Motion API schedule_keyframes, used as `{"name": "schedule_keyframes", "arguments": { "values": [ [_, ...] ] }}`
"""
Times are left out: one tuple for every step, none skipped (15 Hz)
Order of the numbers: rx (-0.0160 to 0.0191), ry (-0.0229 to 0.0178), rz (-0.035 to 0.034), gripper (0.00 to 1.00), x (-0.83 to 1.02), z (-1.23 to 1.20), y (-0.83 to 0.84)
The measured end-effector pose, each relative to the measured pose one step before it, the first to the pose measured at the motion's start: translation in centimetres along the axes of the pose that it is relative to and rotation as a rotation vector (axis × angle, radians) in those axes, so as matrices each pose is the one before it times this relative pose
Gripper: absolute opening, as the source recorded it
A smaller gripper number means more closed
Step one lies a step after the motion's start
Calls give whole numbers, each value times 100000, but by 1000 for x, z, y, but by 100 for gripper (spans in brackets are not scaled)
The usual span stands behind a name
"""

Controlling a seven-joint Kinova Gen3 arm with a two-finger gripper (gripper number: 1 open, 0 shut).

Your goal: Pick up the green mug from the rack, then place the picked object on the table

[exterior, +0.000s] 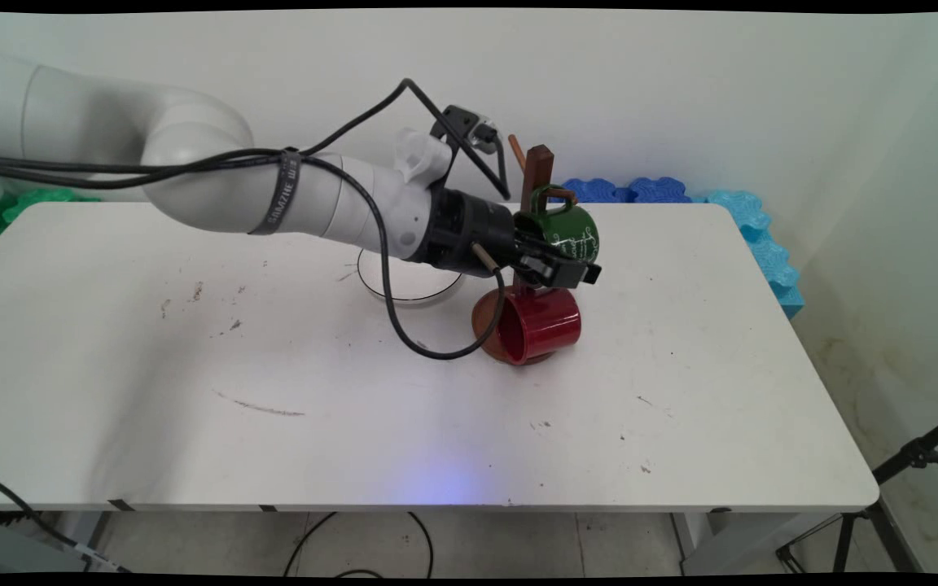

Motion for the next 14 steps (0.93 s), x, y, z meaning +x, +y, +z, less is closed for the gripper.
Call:
{"name": "schedule_keyframes", "arguments": {
  "values": [
    [-44,179,-35,0,7,64,12],
    [-31,183,-69,0,-16,25,15],
    [-104,175,-55,0,11,31,34],
    [-121,87,-42,0,12,27,44],
    [-131,135,-80,0,-9,-46,49],
    [-282,117,12,0,16,-35,75],
    [-318,64,55,0,22,-27,78],
    [-399,117,65,0,15,-113,121],
    [-448,153,98,0,31,-148,144],
    [-335,147,56,0,29,-122,106],
    [-746,284,168,0,91,-178,236],
    [-588,363,133,0,100,-198,203],
    [-500,284,120,0,81,-160,172],
    [-564,393,132,0,112,-200,194]
  ]
}}
